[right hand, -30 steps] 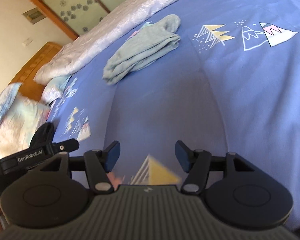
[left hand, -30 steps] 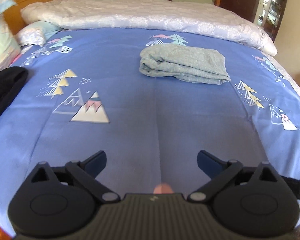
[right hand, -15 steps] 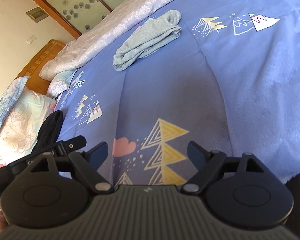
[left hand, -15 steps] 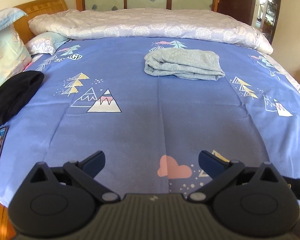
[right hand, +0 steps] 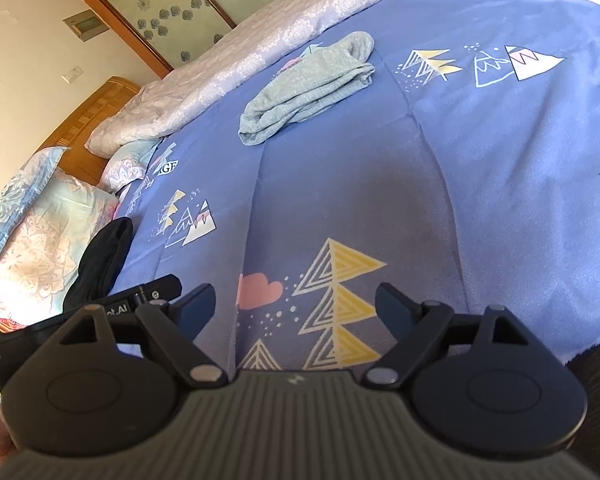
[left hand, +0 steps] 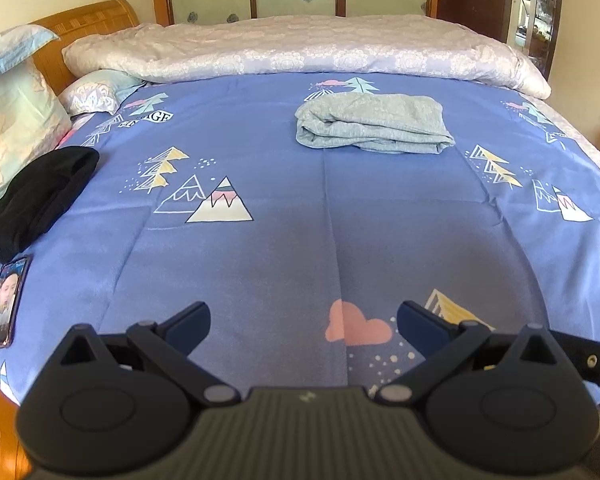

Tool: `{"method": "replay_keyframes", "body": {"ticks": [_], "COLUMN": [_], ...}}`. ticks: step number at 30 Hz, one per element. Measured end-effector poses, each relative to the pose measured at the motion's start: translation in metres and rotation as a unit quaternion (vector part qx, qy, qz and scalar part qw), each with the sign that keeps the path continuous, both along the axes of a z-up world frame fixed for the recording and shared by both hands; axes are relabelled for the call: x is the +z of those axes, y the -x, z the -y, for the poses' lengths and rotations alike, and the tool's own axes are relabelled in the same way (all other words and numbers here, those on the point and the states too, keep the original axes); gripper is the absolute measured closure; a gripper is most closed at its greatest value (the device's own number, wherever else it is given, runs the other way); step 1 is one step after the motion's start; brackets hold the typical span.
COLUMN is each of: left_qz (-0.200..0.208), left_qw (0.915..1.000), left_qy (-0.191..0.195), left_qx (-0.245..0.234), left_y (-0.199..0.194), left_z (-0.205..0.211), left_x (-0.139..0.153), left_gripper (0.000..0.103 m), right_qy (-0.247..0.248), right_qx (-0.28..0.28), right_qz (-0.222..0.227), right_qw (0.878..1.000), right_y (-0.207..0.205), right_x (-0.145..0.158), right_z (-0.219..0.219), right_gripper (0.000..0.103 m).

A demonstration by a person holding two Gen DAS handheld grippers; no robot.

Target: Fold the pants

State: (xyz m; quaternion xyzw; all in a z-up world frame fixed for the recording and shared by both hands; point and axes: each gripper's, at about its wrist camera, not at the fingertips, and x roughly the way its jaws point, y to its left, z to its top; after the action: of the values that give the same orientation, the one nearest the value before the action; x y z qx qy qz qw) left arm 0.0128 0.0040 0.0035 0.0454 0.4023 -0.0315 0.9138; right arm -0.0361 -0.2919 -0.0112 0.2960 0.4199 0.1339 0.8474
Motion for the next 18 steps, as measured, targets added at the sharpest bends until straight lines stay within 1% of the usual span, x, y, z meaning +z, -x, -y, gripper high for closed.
{"method": "replay_keyframes", "body": {"ticks": [3,6,11,18], "left_qz": [0.005,0.016,0.033,0.014], "left_qw": [0.9999,0.9992,0.9973,0.997], "left_qy": [-0.009,-0.028,-0.061,-0.075], "left_qx": [0.012,0.023,0.024,0.017], "left_y": [0.002,0.004,0.007,0.007], "left_z": [-0.003,-0.005,-0.004,0.0], "left_x": [-0.001,-0.002,-0.004,-0.013], "left_gripper": [0.0,0.0,0.0,0.0], "right_qy": [-0.001,-0.002,-0.009,-0.008], "right_qx": [0.001,0.004,0.008,0.014], "right_qz": [-0.007,-0.019,-0.033,-0.036], "right_qw": [1.0,1.0,0.999,0.999], "right_y": [-0.001,-0.003,-0.004,-0.004], "right_x": [-0.005,-0.011,-0.019,-0.021], "right_z": [-0.001,-0.003,-0.004,-0.008], "right_gripper": [0.014,0.014,0.014,0.014]}}
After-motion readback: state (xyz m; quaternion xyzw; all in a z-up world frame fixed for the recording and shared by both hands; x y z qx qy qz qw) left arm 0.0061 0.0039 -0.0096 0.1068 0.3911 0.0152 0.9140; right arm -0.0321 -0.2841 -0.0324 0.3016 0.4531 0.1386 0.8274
